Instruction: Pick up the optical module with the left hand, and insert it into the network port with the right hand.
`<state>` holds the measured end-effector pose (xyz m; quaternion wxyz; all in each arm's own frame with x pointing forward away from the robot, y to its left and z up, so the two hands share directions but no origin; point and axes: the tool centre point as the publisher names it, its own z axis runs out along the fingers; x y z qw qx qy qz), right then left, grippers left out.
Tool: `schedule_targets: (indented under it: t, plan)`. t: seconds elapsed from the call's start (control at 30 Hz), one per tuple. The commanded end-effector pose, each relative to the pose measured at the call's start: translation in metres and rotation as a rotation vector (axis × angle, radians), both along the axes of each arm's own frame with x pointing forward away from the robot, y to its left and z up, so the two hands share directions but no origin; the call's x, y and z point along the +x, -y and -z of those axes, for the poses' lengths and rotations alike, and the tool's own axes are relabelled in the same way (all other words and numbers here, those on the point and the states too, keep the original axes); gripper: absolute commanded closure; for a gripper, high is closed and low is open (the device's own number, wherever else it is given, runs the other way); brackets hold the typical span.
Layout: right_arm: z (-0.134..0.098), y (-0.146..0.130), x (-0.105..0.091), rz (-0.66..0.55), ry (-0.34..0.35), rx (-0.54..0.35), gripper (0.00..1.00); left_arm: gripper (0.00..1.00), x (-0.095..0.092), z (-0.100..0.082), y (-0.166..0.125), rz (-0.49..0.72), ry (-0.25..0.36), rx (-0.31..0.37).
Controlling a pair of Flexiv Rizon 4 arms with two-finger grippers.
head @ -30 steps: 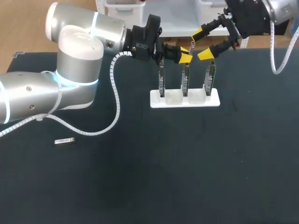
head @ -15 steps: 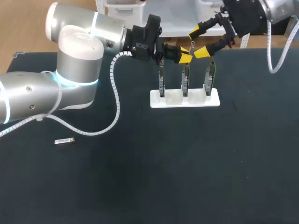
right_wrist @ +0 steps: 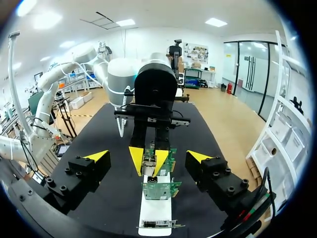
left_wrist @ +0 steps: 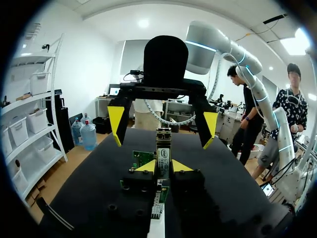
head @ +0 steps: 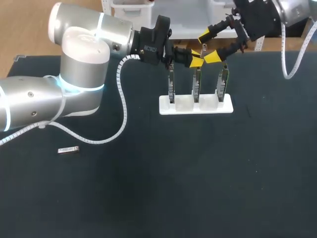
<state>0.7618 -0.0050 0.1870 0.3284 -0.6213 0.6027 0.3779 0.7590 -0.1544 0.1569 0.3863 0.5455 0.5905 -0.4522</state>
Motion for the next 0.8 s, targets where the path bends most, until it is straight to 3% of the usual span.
schedule_targets:
  t: [0.03, 0.43, 0.47, 0.53, 0.57, 0.8]
  plan:
    - [-0.0003, -0.0011, 0.0016, -0.003, 0.001, -0.003, 0.00, 1.00, 0.0012, 0.0001, 0.0003, 0.002, 0.000, 0.001]
    - [-0.0010, -0.0023, 0.0036, -0.008, 0.003, -0.002, 0.00, 1.00, 0.0012, 0.0001, 0.0003, 0.002, 0.000, 0.001]
    - [-0.0009, -0.0023, 0.0037, -0.009, 0.005, -0.002, 0.45, 1.00, 0.0012, 0.0001, 0.0003, 0.002, 0.000, 0.001]
    - [-0.0006, -0.0021, 0.0038, -0.010, 0.005, 0.001, 0.89, 1.00, 0.0012, 0.0001, 0.0003, 0.002, 0.000, 0.001]
    - [-0.0005, -0.0020, 0.0039, -0.008, 0.006, 0.001, 1.00, 1.00, 0.0012, 0.0001, 0.0003, 0.002, 0.000, 0.001]
    - [-0.0004, -0.0005, 0.0049, 0.000, 0.008, 0.000, 1.00, 1.00, 0.0012, 0.0001, 0.0003, 0.002, 0.000, 0.001]
